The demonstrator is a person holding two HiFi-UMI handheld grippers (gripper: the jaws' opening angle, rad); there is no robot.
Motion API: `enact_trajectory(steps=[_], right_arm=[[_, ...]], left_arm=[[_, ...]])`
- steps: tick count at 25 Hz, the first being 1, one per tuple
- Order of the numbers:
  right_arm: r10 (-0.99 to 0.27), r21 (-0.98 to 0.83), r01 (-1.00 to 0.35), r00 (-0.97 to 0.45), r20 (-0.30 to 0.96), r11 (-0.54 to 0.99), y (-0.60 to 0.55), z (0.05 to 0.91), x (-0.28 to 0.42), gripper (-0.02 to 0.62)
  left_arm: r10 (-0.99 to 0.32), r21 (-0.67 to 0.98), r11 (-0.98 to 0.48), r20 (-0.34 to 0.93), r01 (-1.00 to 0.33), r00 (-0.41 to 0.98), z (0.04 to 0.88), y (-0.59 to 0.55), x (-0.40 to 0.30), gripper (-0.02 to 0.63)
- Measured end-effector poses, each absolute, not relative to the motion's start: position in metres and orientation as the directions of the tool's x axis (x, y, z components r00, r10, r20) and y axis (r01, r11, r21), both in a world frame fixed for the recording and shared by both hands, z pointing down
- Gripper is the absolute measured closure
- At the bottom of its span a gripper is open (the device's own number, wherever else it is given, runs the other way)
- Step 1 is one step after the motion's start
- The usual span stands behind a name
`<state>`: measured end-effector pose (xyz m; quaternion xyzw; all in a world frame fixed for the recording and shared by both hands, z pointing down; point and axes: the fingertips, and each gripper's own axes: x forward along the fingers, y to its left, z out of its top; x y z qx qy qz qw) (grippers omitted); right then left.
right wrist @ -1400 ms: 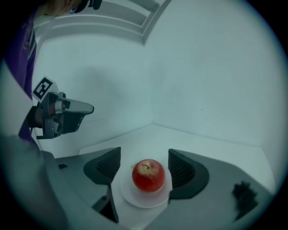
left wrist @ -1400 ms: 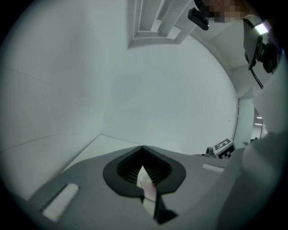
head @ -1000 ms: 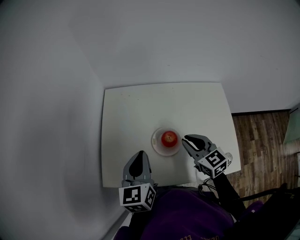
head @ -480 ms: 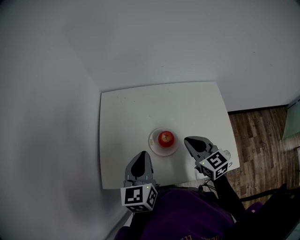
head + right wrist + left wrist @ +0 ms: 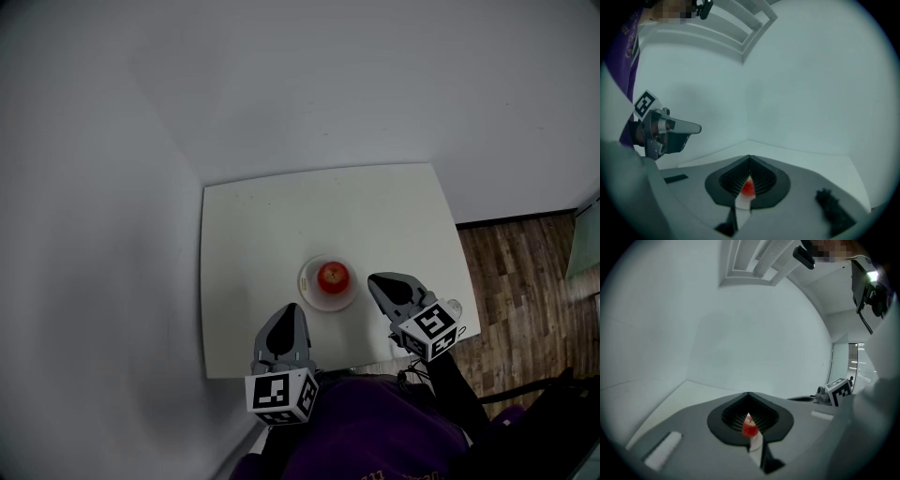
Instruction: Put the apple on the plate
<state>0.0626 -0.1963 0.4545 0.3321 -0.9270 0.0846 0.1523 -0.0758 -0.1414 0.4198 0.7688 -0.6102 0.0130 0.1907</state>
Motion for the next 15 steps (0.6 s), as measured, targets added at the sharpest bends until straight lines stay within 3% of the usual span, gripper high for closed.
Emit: enact_trajectory(steps=[15], right_arm=[[-0.593, -0.059, -0.650, -0.723, 0.354, 0.758, -0.2004, 0.4578, 0.0657, 0.584]], left_arm=[[-0.934, 0.278, -0.177, 0.255, -0.944, 0.250, 0.4181, -0.1430, -0.0777, 0.600]])
